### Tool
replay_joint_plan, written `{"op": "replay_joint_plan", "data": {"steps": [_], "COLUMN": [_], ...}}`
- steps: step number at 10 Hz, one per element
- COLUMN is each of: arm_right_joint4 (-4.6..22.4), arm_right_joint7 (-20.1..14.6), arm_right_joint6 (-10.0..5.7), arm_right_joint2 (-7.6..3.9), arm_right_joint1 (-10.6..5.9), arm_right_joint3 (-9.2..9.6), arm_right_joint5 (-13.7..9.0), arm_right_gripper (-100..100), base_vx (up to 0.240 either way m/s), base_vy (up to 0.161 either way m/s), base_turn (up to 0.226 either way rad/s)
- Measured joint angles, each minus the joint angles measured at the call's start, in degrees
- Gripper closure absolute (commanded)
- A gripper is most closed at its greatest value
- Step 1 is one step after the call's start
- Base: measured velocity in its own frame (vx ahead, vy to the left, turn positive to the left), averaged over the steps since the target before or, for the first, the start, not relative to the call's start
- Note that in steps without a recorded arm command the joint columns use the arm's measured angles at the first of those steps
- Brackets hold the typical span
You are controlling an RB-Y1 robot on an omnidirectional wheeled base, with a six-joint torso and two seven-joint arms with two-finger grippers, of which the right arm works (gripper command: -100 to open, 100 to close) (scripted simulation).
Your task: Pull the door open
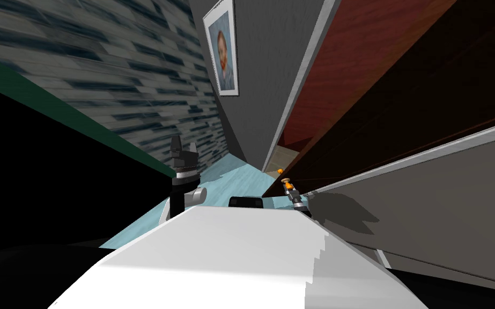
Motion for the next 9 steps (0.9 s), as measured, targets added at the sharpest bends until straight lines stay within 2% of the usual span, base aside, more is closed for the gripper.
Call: {"op": "replay_joint_plan", "data": {"steps": [3,9], "arm_right_joint4": [0.11,0.69], "arm_right_joint7": [-0.01,-7.15], "arm_right_joint6": [0.04,0.94], "arm_right_joint2": [0.05,-0.35], "arm_right_joint1": [0.17,-0.45], "arm_right_joint3": [0.02,1.99], "arm_right_joint5": [0.05,-3.35], "arm_right_gripper": [100,100], "base_vx": [-0.012,-0.041], "base_vy": [-0.004,-0.02], "base_turn": [0.018,0.055]}}
